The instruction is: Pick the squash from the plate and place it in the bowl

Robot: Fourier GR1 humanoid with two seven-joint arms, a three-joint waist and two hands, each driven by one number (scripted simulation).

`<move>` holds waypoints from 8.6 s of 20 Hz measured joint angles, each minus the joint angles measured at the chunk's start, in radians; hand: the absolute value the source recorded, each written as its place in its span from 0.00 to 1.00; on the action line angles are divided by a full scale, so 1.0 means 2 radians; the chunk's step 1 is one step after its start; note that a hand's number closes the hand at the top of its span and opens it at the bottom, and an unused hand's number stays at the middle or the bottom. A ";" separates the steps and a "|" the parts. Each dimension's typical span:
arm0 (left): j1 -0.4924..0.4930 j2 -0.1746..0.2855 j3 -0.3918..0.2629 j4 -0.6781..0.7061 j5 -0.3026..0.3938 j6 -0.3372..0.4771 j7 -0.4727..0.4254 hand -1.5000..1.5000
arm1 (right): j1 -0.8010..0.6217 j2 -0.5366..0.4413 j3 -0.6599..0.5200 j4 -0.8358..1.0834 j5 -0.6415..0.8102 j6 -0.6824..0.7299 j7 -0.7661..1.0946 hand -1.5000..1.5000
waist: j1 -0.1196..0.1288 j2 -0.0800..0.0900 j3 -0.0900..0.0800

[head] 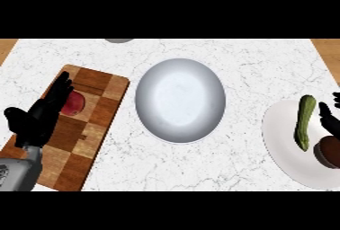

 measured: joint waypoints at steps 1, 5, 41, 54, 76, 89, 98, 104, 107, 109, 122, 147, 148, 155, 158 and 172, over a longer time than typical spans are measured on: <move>0.004 -0.002 -0.003 -0.002 0.010 -0.011 0.007 0.50 | 0.006 0.017 -0.002 0.008 0.012 -0.025 -0.021 0.00 | 0.003 -0.001 0.001; -0.012 -0.003 0.001 0.011 0.036 -0.044 0.036 0.50 | 0.017 0.070 0.011 0.026 0.057 -0.095 -0.105 0.00 | 0.007 -0.005 0.002; -0.006 -0.025 0.032 -0.025 0.030 -0.085 0.092 0.50 | -0.174 -0.048 0.120 -0.071 0.274 0.271 0.562 0.00 | 0.013 -0.008 0.001; -0.012 -0.048 0.045 -0.020 0.006 -0.091 0.101 0.50 | -0.165 -0.034 0.104 -0.021 0.296 0.293 0.550 0.00 | 0.012 -0.008 0.002; -0.009 -0.070 0.094 -0.032 -0.020 -0.133 0.116 0.50 | -0.193 -0.002 0.053 0.132 0.348 0.289 0.492 0.00 | 0.013 -0.008 0.002; -0.007 -0.099 0.099 -0.039 -0.049 -0.137 0.118 0.50 | -0.199 0.000 0.027 0.238 0.368 0.248 0.428 0.00 | 0.014 -0.008 0.002; -0.006 -0.103 0.113 -0.034 -0.053 -0.156 0.116 0.50 | -0.198 -0.003 0.021 0.286 0.379 0.218 0.376 1.00 | 0.013 -0.009 0.000; -0.011 -0.110 0.114 -0.035 -0.060 -0.155 0.122 0.50 | -0.211 -0.012 0.023 0.323 0.400 0.182 0.333 1.00 | 0.012 -0.011 -0.004; -0.009 -0.106 0.123 -0.028 -0.057 -0.165 0.115 0.50 | -0.209 -0.012 0.029 0.316 0.407 0.182 0.331 1.00 | 0.011 -0.010 -0.003; -0.012 -0.107 0.124 -0.025 -0.061 -0.165 0.114 0.50 | -0.206 -0.012 0.029 0.314 0.409 0.177 0.322 1.00 | 0.011 -0.011 -0.004; -0.010 -0.107 0.139 -0.027 -0.065 -0.161 0.124 0.50 | -0.116 0.013 0.101 0.133 0.420 0.223 0.292 1.00 | -0.007 -0.015 0.000; 0.009 -0.108 0.140 -0.044 -0.063 -0.167 0.124 0.50 | 0.035 0.008 0.256 -0.453 0.415 0.457 0.467 1.00 | -0.003 -0.014 -0.001; 0.010 -0.108 0.139 -0.045 -0.062 -0.168 0.125 0.50 | 0.021 0.020 0.261 -0.453 0.415 0.458 0.473 1.00 | -0.001 -0.014 -0.001; 0.000 -0.112 0.133 -0.042 -0.064 -0.169 0.127 0.50 | -0.097 0.126 0.286 -0.445 0.411 0.467 0.517 1.00 | 0.007 -0.013 -0.002; -0.005 -0.115 0.130 -0.038 -0.068 -0.166 0.127 0.50 | -0.158 0.169 0.294 -0.436 0.410 0.473 0.542 1.00 | 0.009 -0.013 -0.001; -0.021 -0.116 0.130 -0.026 -0.070 -0.170 0.121 0.50 | -0.416 0.214 0.242 -0.241 0.403 0.444 0.589 1.00 | 0.019 -0.009 0.000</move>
